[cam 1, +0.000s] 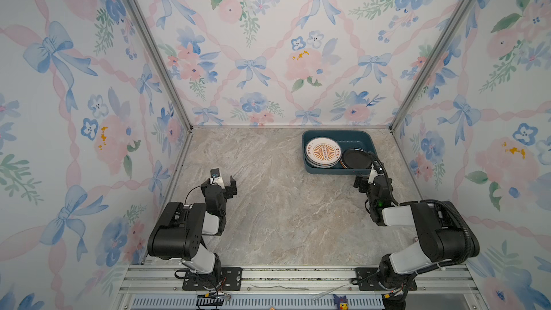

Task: Place the plates into the plastic bin on the countertop
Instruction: Reset both arms

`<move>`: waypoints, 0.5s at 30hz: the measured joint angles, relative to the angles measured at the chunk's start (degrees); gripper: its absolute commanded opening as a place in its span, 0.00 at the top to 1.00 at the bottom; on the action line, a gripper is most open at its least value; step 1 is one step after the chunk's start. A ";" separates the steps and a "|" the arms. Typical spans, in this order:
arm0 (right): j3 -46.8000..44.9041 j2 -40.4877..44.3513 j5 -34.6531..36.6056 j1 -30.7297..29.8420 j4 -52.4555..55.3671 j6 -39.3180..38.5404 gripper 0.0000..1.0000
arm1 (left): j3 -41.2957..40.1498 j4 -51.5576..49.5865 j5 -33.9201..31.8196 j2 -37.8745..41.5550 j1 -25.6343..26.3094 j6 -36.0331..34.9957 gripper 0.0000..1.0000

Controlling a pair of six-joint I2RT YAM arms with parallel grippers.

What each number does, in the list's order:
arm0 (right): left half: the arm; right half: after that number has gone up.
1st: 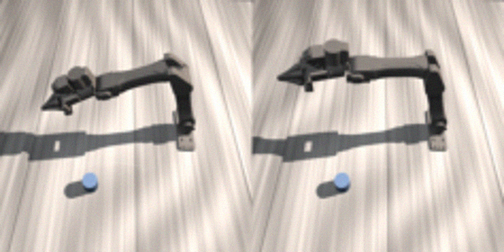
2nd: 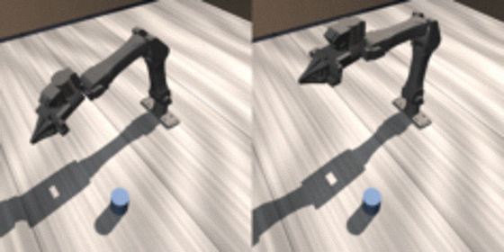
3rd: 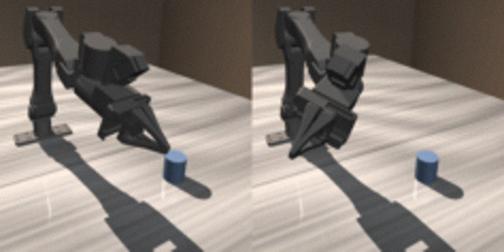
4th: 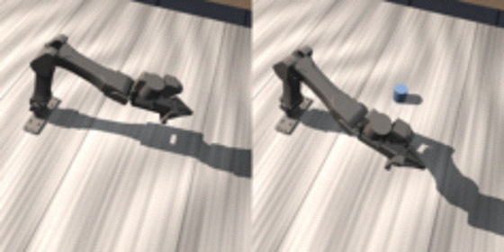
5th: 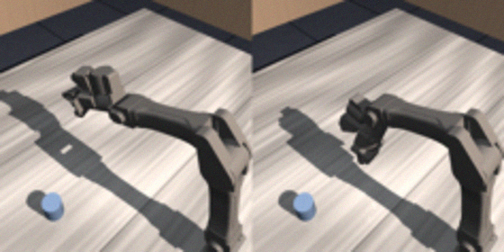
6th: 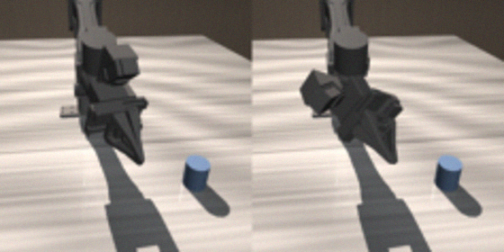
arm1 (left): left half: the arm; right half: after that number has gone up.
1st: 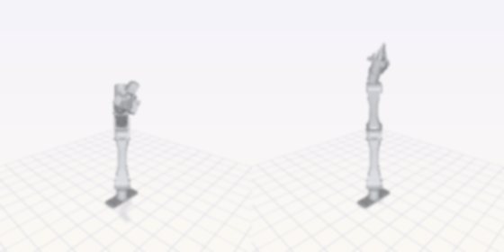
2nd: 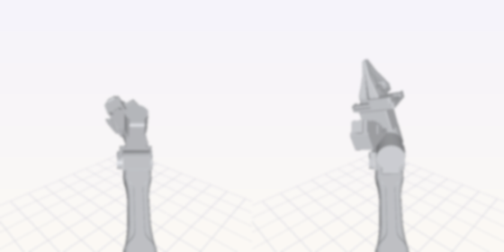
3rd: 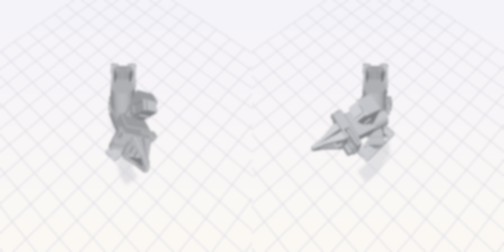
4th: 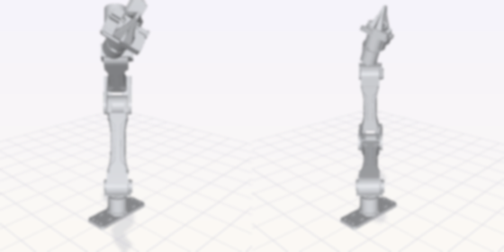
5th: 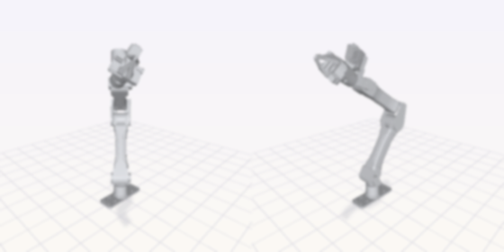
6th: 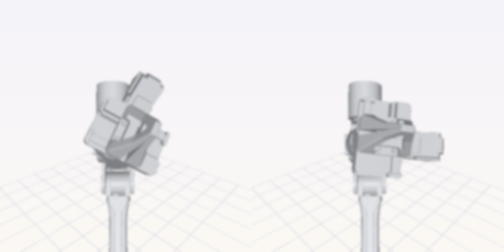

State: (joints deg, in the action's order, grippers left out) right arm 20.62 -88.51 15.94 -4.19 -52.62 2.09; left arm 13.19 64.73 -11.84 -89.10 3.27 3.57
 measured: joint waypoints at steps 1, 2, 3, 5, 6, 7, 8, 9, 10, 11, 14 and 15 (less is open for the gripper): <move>0.00 0.00 0.00 0.00 0.00 0.00 0.03 | 0.20 0.22 0.39 0.00 0.09 -0.24 0.02; 0.00 0.00 0.00 0.00 0.00 0.00 0.03 | 0.33 0.37 0.48 0.00 0.09 -0.59 0.02; 0.00 0.00 0.00 -0.04 0.00 0.00 0.04 | 0.44 0.55 0.61 0.00 0.09 -0.66 0.02; 0.00 0.00 0.00 -0.04 0.00 0.00 0.03 | 0.48 0.81 0.81 0.00 0.09 -0.76 0.02; 0.00 0.00 0.00 -0.04 0.00 0.00 0.03 | 0.48 0.85 1.03 0.00 0.07 -0.85 0.02; 0.00 0.00 0.00 -0.04 0.00 0.00 0.03 | 0.48 0.83 1.22 0.00 0.07 -0.87 0.02; 0.00 0.00 0.00 -0.04 0.00 0.00 0.04 | 0.48 0.83 1.29 0.00 0.07 -0.90 0.02; 0.00 0.00 0.00 -0.04 0.00 0.00 0.03 | 0.48 0.85 1.44 0.00 0.07 -0.92 0.02; 0.00 0.00 0.00 -0.04 0.00 0.00 0.03 | 0.48 0.85 1.44 0.00 0.07 -1.01 0.02; 0.00 0.00 0.00 -0.04 0.00 0.00 0.03 | 0.48 0.85 1.46 0.00 0.07 -1.03 0.02; 0.00 0.00 0.00 -0.04 0.00 0.00 0.03 | 0.48 0.85 1.46 0.00 0.07 -1.03 0.02; 0.00 0.00 0.00 -0.04 0.00 -0.02 0.04 | 0.48 0.85 1.46 0.00 0.07 -1.05 0.02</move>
State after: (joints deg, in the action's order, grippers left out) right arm 20.62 -88.51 15.94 -4.23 -52.62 2.07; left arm 13.67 65.58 -10.37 -89.10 3.33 2.52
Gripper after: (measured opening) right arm 0.965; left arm 0.980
